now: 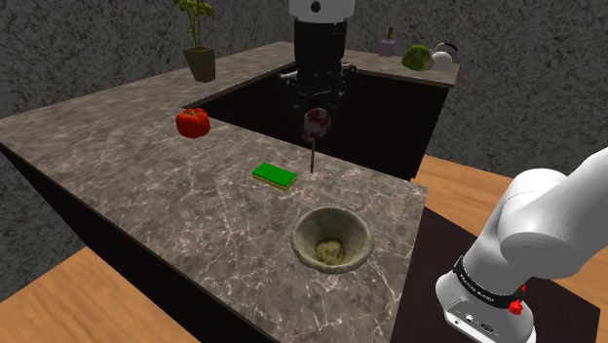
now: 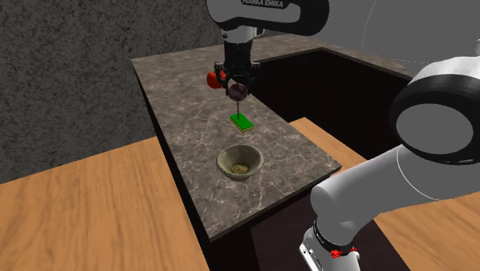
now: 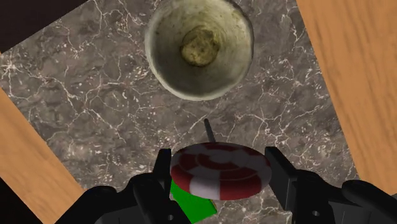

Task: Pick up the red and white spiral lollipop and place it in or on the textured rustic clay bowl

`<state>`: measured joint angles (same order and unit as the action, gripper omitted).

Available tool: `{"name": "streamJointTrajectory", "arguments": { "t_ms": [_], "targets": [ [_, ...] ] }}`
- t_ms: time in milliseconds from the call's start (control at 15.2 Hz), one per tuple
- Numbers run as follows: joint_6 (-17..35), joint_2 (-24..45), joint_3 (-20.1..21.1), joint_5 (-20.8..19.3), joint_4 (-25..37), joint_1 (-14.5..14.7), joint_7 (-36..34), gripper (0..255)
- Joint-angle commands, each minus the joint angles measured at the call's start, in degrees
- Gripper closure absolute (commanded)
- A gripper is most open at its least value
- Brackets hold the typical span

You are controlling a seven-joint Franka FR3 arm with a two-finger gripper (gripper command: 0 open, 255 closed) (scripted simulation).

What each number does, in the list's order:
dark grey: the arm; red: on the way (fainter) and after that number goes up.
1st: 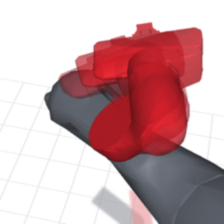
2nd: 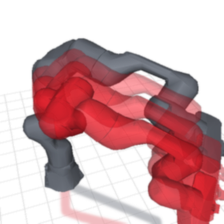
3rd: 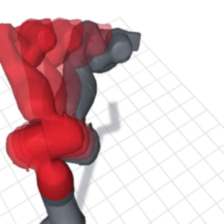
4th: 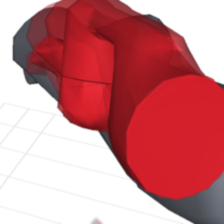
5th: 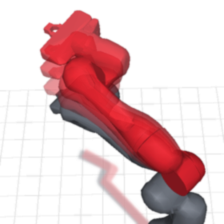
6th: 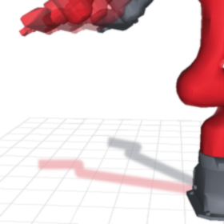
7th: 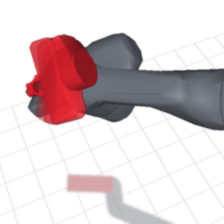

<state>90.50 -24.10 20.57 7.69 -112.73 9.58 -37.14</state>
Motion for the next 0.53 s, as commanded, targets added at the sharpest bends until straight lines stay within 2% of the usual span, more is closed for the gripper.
{"name": "streamJointTrajectory", "arguments": {
  "t_ms": [0,264,462],
  "targets": [
    [-1.2,-3.9,0.0,1.3,-2.6,0.9,-0.5,255],
    [-4.8,-12.3,0.3,4.0,-6.9,3.2,-2.4,255],
    [-2.7,-13.0,0.5,4.3,-9.8,3.4,-2.2,255]
  ]
}}
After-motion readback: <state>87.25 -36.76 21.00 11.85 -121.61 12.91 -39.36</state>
